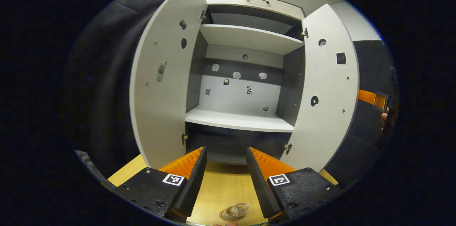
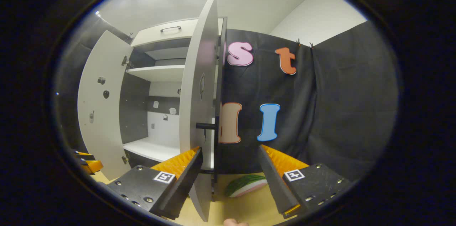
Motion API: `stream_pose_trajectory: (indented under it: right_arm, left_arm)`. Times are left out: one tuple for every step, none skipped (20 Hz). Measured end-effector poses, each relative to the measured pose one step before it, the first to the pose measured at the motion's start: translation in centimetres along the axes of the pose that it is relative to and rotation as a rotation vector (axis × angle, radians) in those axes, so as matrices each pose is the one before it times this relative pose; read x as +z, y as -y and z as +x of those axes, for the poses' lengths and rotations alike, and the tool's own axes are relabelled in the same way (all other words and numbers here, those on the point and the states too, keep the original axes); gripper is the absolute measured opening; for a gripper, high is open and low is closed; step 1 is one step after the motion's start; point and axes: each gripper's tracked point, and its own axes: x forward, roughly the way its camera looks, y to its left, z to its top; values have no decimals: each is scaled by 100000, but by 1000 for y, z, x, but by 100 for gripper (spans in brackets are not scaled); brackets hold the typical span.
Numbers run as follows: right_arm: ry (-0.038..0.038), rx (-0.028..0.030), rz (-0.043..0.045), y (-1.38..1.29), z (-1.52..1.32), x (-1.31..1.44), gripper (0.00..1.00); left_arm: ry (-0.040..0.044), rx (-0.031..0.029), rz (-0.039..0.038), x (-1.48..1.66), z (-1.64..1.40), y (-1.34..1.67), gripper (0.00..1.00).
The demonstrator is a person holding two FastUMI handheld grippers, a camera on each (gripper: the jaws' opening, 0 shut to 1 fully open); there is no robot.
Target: Grasp the bottle in the cabinet with the left hand and place it on the coaster, then close the right door with the right hand and the left door with the left hand.
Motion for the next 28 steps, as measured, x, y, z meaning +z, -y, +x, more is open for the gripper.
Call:
stream_pose_trajectory:
  right_arm:
    - [-112,1012,749,-397,33,14,95]
    - [-180,1349,360,-597,105,-14,95]
    - [-32,1700,155,-704,141,29,95]
    - [-147,2002,13,-767,175,27,95]
    - [-136,1913,355,-840,207,-78,95]
    - [-190,1843,373,-882,121,-70,95]
    - [-76,1778,179,-871,239,10,95]
    - [-65,1730,-82,-775,330,-48,95]
    - [80,1533,120,-760,284,16,95]
    - [-61,1405,88,-680,330,-116,95]
    - [-38,1314,161,-656,348,-16,96]
    - [-188,1184,-259,-599,296,23,96]
    - [-47,1003,-336,-520,258,91,96]
    - [-78,824,-228,-470,402,-157,96]
    - [-90,916,-192,-554,353,8,96]
    - [28,1056,-25,-536,324,-4,96]
    - [-83,1215,134,-655,326,7,95]
    - [13,1307,69,-735,449,-90,95]
    - [-42,1668,72,-838,339,-20,93]
    - [-41,2167,137,-1012,410,-66,95]
    - [-55,2346,327,-1032,451,-9,95]
    - [109,1490,58,-874,369,-9,95]
    - [429,1143,-157,-691,271,155,98]
    - [435,1009,-63,-692,282,129,95]
    - [606,636,178,-426,309,204,96]
    - [515,687,422,-496,409,67,95]
    - [167,487,449,-341,241,113,95]
    - [55,333,304,-230,131,-17,95]
  left_arm:
    - [176,1869,-111,248,-299,-674,71]
    - [327,1765,-543,235,-295,-621,71]
    - [271,1478,-673,226,-220,-590,71]
    - [620,1491,-451,205,-219,-658,71]
    - [354,1281,-175,166,-149,-583,71]
    - [194,1416,-1,19,-111,-583,71]
    - [244,1294,0,126,-60,-491,71]
    - [308,699,-162,85,-50,-392,71]
    - [211,929,-232,58,-37,-435,71]
    - [-246,1059,-210,-62,-69,-479,71]
    - [-294,1165,-153,-20,-57,-473,71]
    - [108,1090,-197,-58,-22,6,71]
    - [327,988,-255,148,3,-347,71]
    - [246,1095,-198,26,-199,-908,71]
    - [118,1110,-70,60,-216,-827,71]
    - [19,1207,-68,26,-136,-559,71]
    - [290,1168,-163,56,-22,-522,71]
    - [145,1087,-220,46,46,-420,71]
    - [195,1292,-58,110,-30,-565,71]
    - [306,1292,88,86,-51,-643,71]
    - [276,1320,102,108,-17,-624,71]
    - [242,1286,11,43,169,-658,71]
    - [146,1334,-12,187,-55,-658,71]
    - [182,1102,-173,102,-129,-566,71]
    - [242,1092,-279,73,-81,-423,68]
    - [80,862,-259,58,81,-423,68]
    - [-125,1106,-29,-15,99,-591,71]
    - [181,970,175,-18,131,-464,71]
